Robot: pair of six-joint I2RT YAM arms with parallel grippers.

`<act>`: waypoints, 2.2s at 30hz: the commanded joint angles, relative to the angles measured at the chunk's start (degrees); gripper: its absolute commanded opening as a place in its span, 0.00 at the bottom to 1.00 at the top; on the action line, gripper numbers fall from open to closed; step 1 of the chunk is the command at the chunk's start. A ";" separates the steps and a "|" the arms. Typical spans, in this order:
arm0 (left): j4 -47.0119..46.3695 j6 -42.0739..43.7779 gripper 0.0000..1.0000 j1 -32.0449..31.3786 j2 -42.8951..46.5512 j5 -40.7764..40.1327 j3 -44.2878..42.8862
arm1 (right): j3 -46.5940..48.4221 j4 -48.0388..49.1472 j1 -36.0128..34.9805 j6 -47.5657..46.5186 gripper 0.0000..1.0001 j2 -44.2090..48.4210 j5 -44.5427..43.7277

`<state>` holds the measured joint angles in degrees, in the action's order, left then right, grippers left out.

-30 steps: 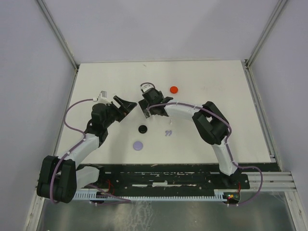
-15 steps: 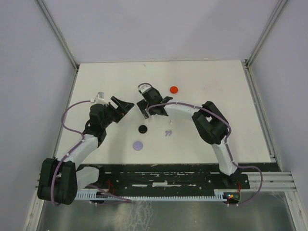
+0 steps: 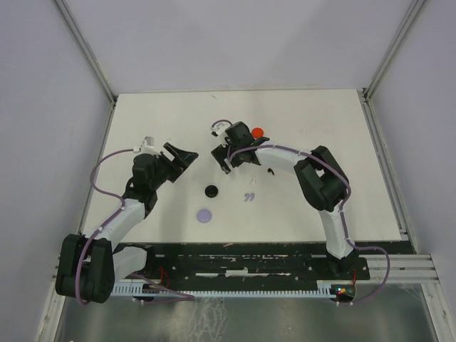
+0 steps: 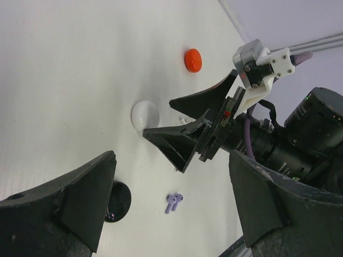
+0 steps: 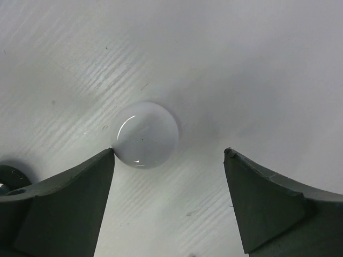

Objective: Insert the wireless bluetooth earbuds into the charging case
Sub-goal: Pick up the charging case at the center of the board.

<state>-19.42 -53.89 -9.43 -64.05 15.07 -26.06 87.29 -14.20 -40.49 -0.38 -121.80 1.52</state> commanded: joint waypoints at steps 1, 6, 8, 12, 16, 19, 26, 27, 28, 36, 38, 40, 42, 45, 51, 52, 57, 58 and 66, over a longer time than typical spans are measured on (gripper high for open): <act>-2.29 0.01 0.91 0.38 0.42 -0.13 -0.05 | 0.32 2.91 1.49 -3.71 0.89 1.95 5.45; -2.46 -0.11 0.90 0.38 0.37 -0.17 -0.13 | 1.15 1.87 1.64 -7.23 0.83 0.79 8.20; -2.46 0.00 0.90 0.41 0.40 -0.14 -0.06 | 1.39 1.04 1.63 -8.56 0.82 0.59 8.75; -2.46 0.07 0.90 0.38 0.18 -0.13 -0.01 | 1.33 0.30 1.59 -9.99 0.82 0.30 9.82; -2.64 0.06 0.90 0.40 -0.03 0.05 0.11 | 1.61 -0.49 1.64 -11.10 0.81 -0.27 9.82; -2.64 0.04 0.90 0.43 -0.07 0.05 0.19 | 1.79 -0.91 1.62 -11.99 0.79 -0.66 10.06; -2.73 0.09 0.90 0.42 -0.05 0.05 0.39 | 3.15 -1.70 1.64 -13.40 0.75 -2.39 9.89; -2.73 0.05 0.90 0.46 -0.07 0.11 0.41 | 3.34 -1.69 1.64 -13.46 0.74 -2.62 9.87; -2.68 0.04 0.90 0.42 -0.03 0.07 0.40 | 3.41 -1.65 1.64 -13.50 0.74 -2.85 9.89; -2.82 0.08 0.90 0.45 -0.13 0.21 0.45 | 3.98 -1.49 1.60 -13.93 0.70 -4.10 9.50; -2.82 0.04 0.90 0.45 -0.15 0.23 0.40 | 4.08 -1.36 1.64 -14.01 0.68 -4.29 9.36; -2.82 0.01 0.90 0.54 -0.20 0.30 0.42 | 4.27 -1.44 1.64 -14.03 0.66 -4.55 9.10; -2.86 0.03 0.90 0.53 -0.12 0.31 0.51 | 4.32 -1.66 1.59 -14.03 0.63 -4.64 9.03; -3.03 0.16 0.90 0.55 -0.27 0.37 0.66 | 4.05 -1.53 1.60 -14.09 0.55 -4.36 8.41; -4.97 -0.20 0.90 0.54 -2.02 2.18 0.96 | 2.35 0.52 1.75 -13.63 0.37 -2.41 8.71; -6.16 -0.61 0.90 0.57 -3.10 3.25 1.15 | 1.37 1.81 2.00 -13.06 0.35 -1.28 9.59; -17.19 -3.48 0.90 0.57 -8.97 10.83 3.36 | -2.99 6.51 4.01 -9.11 0.30 3.70 15.35; -20.23 -4.20 0.89 0.53 -10.11 11.78 3.60 | -3.60 6.82 4.35 -8.63 0.30 4.69 16.14; -29.06 -6.34 0.87 0.48 -17.26 18.45 2.41 | -7.15 7.06 4.84 -6.23 0.30 11.53 21.30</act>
<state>-38.39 -57.47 -9.08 -79.13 27.75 -22.41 80.93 -10.74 -35.35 -8.71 -116.44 18.17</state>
